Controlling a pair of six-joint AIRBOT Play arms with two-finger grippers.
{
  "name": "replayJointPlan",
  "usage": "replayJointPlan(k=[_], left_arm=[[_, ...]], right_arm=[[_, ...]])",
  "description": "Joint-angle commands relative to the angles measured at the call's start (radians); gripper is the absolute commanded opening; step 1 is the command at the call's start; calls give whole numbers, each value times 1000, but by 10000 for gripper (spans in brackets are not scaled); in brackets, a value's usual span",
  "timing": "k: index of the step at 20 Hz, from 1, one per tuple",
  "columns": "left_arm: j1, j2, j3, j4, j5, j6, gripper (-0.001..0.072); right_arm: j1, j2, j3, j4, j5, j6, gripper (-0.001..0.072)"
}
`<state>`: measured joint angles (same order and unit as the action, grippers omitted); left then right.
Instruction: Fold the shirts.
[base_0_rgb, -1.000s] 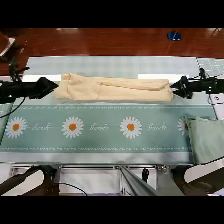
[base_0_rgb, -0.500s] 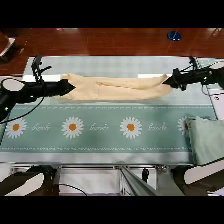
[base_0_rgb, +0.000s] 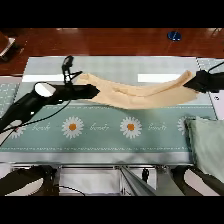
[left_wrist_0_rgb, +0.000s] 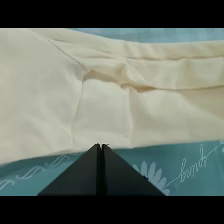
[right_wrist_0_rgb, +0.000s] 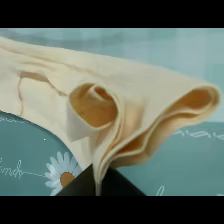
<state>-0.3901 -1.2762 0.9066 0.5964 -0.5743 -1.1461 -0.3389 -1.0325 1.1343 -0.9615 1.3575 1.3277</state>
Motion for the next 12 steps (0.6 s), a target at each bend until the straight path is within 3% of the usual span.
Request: replayJointPlan(k=[1,3,8,12], left_arm=[[-133,-175,172,-2,-10,-60,21],[-193,-307,340,2,-112,-68,21],[-391,-586,651,85,-173,-262,21],[-533,-698,738,84,-266,-288,21]], right_arm=[[-1,299,-121,-34,28,90,22],[-1,386,-121,-21,71,115,22],[-1,502,-121,36,101,132,22],[0,501,-121,46,78,130,22]])
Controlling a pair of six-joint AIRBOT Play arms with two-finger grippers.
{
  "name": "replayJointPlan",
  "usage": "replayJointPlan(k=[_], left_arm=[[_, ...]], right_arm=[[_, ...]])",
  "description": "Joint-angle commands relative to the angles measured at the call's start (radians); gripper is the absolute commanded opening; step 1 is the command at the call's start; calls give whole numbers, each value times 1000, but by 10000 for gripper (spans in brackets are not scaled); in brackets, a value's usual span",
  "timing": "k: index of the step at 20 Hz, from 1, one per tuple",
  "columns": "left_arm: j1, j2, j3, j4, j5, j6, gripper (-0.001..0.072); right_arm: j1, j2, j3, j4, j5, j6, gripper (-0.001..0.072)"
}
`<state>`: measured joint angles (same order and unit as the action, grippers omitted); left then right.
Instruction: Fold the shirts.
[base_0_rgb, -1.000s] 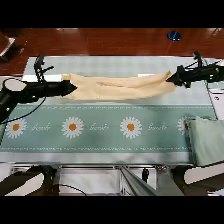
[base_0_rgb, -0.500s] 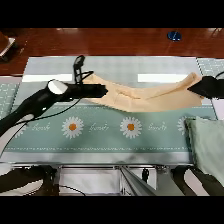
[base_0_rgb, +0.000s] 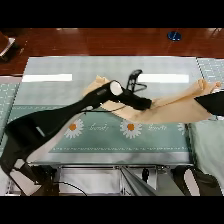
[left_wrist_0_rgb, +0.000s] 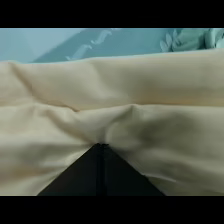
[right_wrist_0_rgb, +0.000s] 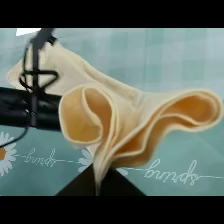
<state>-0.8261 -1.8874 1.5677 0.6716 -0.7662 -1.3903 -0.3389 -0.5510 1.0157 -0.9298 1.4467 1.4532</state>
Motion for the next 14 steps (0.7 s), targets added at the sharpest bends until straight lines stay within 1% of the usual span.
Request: replayJointPlan(k=[1,3,4,5,7,8,9,10,11,12,14], left_arm=[[-129,-92,77,9,-83,-44,21],[-156,-91,82,9,-82,-44,22],[-145,-89,93,10,-84,-44,21],[-117,-81,101,10,-89,-44,22],[-11,-42,102,29,-132,-54,22],[57,-16,102,84,-181,-93,22],[140,17,102,181,-249,-149,22],[217,55,98,279,-319,-187,22],[302,111,82,369,-380,-197,22],[380,176,52,439,-409,-198,22],[547,359,-57,509,-400,-197,22]], right_arm=[[0,16,-2,14,-18,5,22],[0,6,-2,14,-27,5,22],[0,-2,-2,18,-26,5,22],[1,-12,-2,28,-26,5,22],[36,-40,-2,38,-40,2,22],[70,-60,-2,41,-56,2,22],[115,-85,-2,42,-82,3,22],[167,-116,-2,42,-116,6,22],[219,-151,-2,44,-151,12,22],[275,-194,-2,53,-194,14,22],[376,-293,-1,92,-291,14,22]])
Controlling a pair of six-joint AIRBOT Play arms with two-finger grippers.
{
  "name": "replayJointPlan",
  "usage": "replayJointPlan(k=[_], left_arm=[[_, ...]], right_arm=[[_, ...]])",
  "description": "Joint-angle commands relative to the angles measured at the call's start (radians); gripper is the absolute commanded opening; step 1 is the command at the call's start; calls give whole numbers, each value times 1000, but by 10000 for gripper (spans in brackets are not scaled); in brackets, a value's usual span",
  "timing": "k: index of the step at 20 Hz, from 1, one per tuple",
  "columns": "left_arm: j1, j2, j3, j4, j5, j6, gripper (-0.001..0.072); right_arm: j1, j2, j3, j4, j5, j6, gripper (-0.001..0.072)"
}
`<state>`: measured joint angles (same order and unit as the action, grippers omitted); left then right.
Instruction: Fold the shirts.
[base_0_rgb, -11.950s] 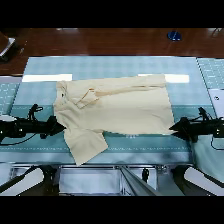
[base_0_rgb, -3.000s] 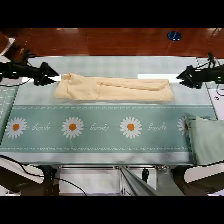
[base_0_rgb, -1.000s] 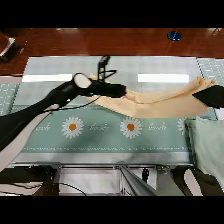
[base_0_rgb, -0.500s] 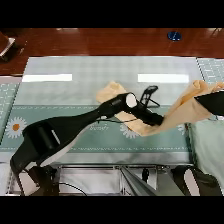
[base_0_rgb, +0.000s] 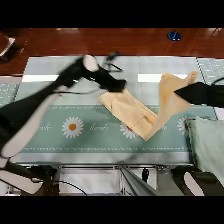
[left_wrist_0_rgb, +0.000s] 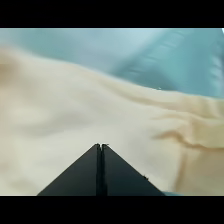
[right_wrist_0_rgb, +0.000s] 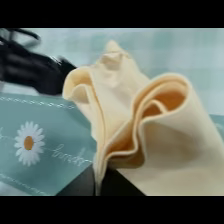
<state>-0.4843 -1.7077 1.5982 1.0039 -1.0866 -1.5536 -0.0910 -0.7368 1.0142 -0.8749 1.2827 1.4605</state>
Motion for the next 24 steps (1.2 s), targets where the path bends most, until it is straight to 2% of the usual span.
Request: replayJointPlan(k=[1,4,6,9,12,13,14,16,19,21,24], left_arm=[[281,273,-152,184,-56,-31,22],[480,583,-392,183,23,16,23],[559,776,-563,182,64,19,23],[585,1019,-799,165,84,14,23],[583,1172,-993,63,91,11,23],[583,1195,-1043,32,102,11,23],[583,1207,-1089,3,120,12,23],[583,1202,-1153,-28,153,12,23],[583,1186,-1196,-56,182,12,23],[578,1185,-1196,-72,179,12,23],[569,1185,-1196,-97,179,12,23]], right_arm=[[174,-164,7,47,-175,6,23],[302,-376,93,66,-278,-7,22],[364,-544,208,65,-320,-10,23],[409,-766,385,66,-331,3,23],[437,-931,493,93,-313,44,29],[444,-967,512,119,-309,44,154],[449,-997,529,148,-287,44,389],[446,-1008,545,189,-193,39,414],[396,-934,545,126,-47,13,414],[334,-819,544,-18,49,13,414],[259,-577,472,-362,118,63,414]])
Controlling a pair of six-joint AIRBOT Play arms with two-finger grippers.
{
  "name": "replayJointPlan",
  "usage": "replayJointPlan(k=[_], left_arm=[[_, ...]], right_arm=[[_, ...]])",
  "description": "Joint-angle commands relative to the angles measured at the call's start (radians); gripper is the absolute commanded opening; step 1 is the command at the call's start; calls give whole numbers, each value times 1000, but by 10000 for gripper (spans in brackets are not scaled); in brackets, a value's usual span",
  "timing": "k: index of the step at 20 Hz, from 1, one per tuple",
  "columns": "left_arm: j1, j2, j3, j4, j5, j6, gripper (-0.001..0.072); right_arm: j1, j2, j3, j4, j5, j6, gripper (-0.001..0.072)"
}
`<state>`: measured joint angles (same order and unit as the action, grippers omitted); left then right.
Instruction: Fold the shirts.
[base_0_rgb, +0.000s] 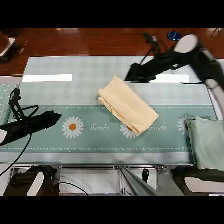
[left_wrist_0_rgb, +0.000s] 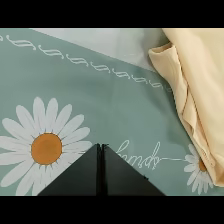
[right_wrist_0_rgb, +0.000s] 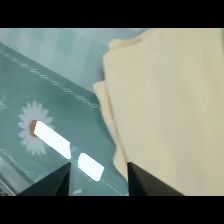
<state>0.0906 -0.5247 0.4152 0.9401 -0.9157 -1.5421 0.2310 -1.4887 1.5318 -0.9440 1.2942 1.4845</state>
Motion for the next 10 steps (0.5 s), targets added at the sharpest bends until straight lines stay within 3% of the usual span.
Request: replayJointPlan(k=[1,3,5,8,10], left_arm=[[-10,2,-13,-34,10,1,23],[-12,2,-13,-37,15,1,23],[-12,2,-13,-37,19,1,23],[-12,2,-13,-37,18,1,23],[-12,2,-13,-37,19,1,23]], right_arm=[[-88,280,-130,-403,80,78,414],[-146,503,-380,-542,-36,209,414],[-200,705,-664,-586,-149,376,414],[-229,921,-1044,-525,-269,612,414],[-229,953,-1202,-344,-362,624,415]])
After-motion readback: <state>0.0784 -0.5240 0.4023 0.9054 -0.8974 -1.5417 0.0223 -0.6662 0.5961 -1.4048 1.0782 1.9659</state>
